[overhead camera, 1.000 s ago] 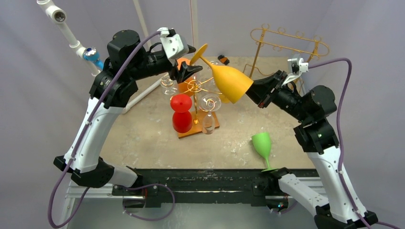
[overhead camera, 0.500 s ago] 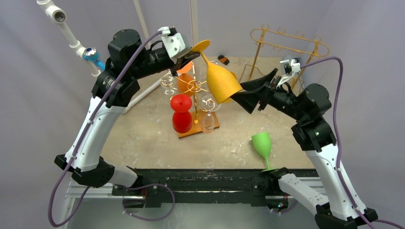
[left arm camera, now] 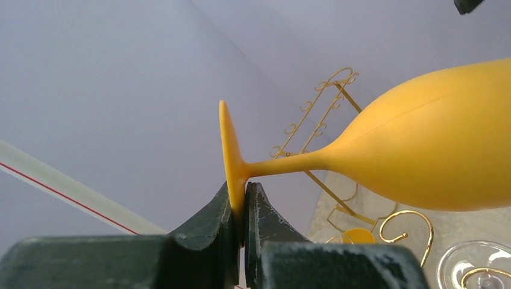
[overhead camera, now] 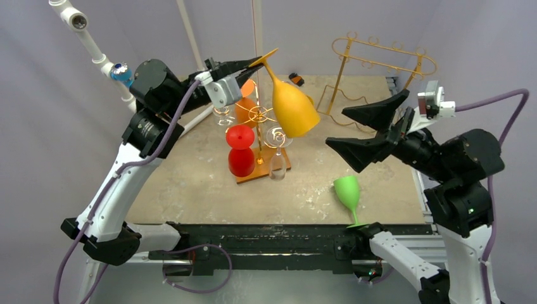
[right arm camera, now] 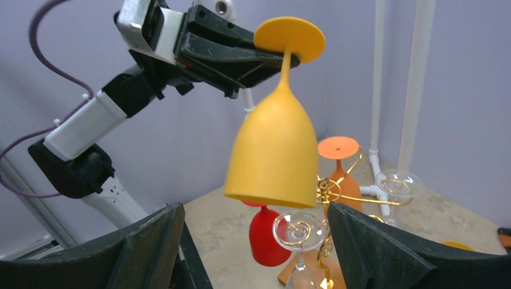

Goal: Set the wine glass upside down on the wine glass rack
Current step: Turn the wine glass upside down at the wine rack.

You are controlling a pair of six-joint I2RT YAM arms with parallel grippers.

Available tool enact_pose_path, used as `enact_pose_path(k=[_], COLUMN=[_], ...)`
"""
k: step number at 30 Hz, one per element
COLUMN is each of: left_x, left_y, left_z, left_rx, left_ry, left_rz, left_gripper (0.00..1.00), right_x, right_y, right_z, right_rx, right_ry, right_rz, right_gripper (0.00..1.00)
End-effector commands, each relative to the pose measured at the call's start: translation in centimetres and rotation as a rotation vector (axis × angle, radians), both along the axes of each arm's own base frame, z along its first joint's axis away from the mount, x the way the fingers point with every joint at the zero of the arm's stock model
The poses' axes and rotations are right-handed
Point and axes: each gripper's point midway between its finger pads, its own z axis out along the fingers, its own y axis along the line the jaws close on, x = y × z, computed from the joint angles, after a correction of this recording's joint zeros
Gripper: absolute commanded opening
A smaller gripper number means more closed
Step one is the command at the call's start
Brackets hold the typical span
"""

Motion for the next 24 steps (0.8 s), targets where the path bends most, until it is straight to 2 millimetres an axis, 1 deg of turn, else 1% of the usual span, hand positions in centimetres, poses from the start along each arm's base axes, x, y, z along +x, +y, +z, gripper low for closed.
enact_pose_path(k=[1,2,3,7,9,10,14,17,20,24], left_x=[-4.1,-4.5,-4.8,-5.5,-5.8,-5.8,-5.7,-5.8,-5.6,-5.6], left_y=[0.4,0.5,0.4,0.1,0.0,-0.1,-0.3,-0.4,-0.4,-0.3], left_z=[4.2,4.7,4.7,4.0,4.1,3.4,2.9,2.8,2.7,2.6], left_rx=[-0.016,-0.028,-0.022,0.025,0.032,0.05,0.07,0.073,0.075,0.076], left_ry=[-0.323,-0.36,-0.383,-0.458,-0.489,-0.475,-0.491,-0.501,-0.501,-0.499], left_rz=[-0.077,-0.081,-0.085,-0.097,-0.096,-0.101,-0.099,-0.103,-0.097,-0.095], left_gripper=[0.0,0.0,0.0,0.0,0.0,0.0,0.0,0.0,0.0,0.0], right_x=[0.0,0.4,1.0,3.2,3.9,4.1,3.6,3.2,2.4,2.4], right_y=[1.1,1.6,2.3,4.2,4.9,5.4,7.3,9.2,10.8,11.1], right_z=[1.1,1.1,0.7,0.0,0.0,0.1,0.3,-0.6,-1.4,-1.5], right_rx=[-0.026,-0.03,-0.036,-0.045,-0.054,-0.058,-0.053,-0.079,-0.098,-0.098], right_ry=[-0.008,0.0,0.019,0.069,0.079,0.076,0.054,0.069,0.079,0.084], right_rz=[0.08,0.1,0.135,0.217,0.247,0.266,0.36,0.425,0.486,0.487], right_gripper=[0.99,0.99,0.99,0.99,0.99,0.99,0.99,0.99,0.99,0.99])
